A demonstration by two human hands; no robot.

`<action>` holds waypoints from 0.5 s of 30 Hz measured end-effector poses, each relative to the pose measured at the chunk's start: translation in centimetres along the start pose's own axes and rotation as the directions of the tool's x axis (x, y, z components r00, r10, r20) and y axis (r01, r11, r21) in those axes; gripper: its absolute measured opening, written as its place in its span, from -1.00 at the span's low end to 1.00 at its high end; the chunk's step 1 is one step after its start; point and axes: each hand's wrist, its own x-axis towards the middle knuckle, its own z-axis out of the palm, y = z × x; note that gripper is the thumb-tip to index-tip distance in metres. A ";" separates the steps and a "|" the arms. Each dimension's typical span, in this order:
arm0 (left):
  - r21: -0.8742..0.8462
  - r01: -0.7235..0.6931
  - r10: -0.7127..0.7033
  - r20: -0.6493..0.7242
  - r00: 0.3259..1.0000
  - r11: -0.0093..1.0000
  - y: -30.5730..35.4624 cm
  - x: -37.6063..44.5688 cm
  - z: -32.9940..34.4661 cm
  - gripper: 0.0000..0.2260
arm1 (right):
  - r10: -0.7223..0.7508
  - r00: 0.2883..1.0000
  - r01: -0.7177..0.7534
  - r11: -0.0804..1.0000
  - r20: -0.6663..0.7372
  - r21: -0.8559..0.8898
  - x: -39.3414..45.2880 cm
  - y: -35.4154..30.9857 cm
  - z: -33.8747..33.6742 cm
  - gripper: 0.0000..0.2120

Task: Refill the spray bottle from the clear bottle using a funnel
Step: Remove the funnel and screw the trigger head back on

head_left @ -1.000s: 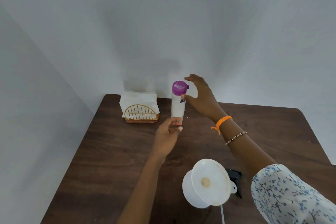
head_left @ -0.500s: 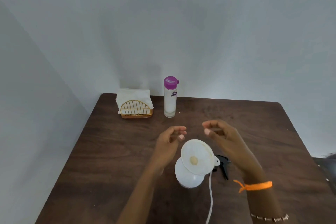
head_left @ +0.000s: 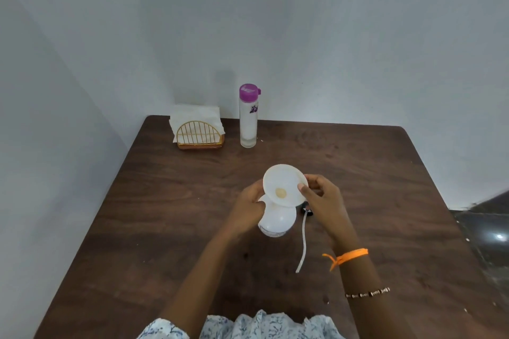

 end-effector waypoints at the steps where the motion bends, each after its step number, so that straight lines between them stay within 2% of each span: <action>1: 0.019 -0.010 0.010 0.020 1.000 1.000 -0.2 -0.1 0.1 -0.66 | 0.003 1.000 -0.003 1.000 -0.017 0.001 -0.1 0.1 0.1 -0.87; 5: 0.132 -0.071 0.069 0.020 0.997 0.989 -1.0 -0.1 0.7 -0.58 | -0.024 0.998 0.020 0.999 -0.065 -0.051 -0.1 -0.1 0.3 -0.86; 11: 0.139 -0.114 0.121 -0.046 0.992 0.984 -0.9 0.4 1.5 -0.69 | -0.122 0.980 0.105 0.988 -0.154 -0.118 -0.2 -0.6 -0.7 -0.81; 15: 0.146 -0.124 0.138 -0.091 0.986 0.981 -1.1 0.3 1.7 -0.74 | -0.085 0.978 0.077 0.996 -0.193 -0.046 0.0 0.0 -1.3 -0.82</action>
